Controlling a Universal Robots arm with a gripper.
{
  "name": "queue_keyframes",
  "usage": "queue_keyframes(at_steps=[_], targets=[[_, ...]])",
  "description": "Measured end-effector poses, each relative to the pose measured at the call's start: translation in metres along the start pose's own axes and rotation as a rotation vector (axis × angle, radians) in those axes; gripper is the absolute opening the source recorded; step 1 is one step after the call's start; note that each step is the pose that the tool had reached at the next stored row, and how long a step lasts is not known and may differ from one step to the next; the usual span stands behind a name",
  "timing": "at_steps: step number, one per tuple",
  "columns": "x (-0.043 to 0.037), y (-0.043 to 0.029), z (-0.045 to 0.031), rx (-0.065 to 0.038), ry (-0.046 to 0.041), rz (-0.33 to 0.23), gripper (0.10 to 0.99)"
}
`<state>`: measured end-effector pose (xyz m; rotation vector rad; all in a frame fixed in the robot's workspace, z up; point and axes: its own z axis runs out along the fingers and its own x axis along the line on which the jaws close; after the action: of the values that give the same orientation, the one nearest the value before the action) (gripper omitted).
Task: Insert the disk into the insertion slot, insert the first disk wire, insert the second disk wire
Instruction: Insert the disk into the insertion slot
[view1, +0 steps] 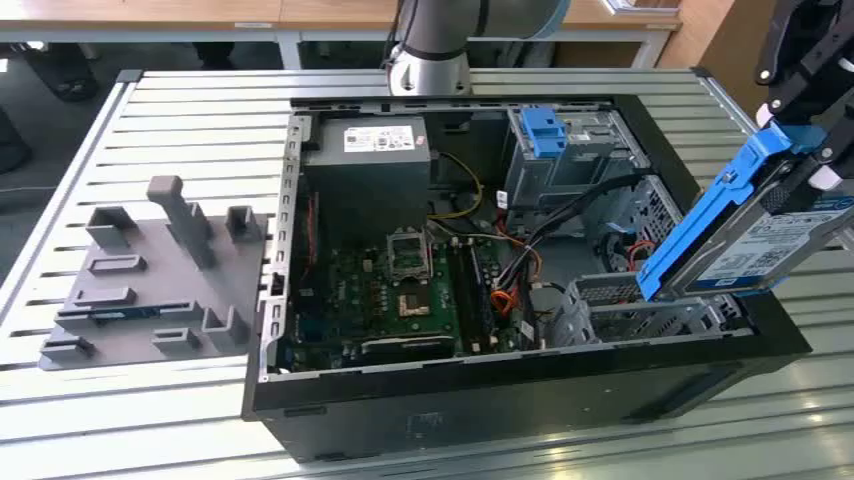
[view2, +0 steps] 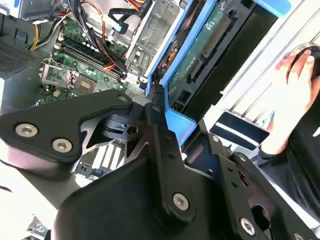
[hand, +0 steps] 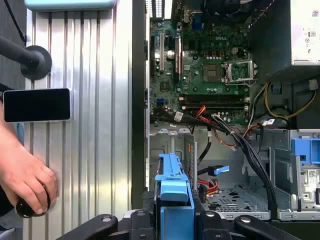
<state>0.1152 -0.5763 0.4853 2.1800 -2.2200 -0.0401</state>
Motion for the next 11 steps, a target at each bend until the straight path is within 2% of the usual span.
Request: queue_keyframes(at_steps=[11], targets=[[0.0000, 0.0019, 0.0001, 0.000, 0.0001, 0.000, 0.365]])
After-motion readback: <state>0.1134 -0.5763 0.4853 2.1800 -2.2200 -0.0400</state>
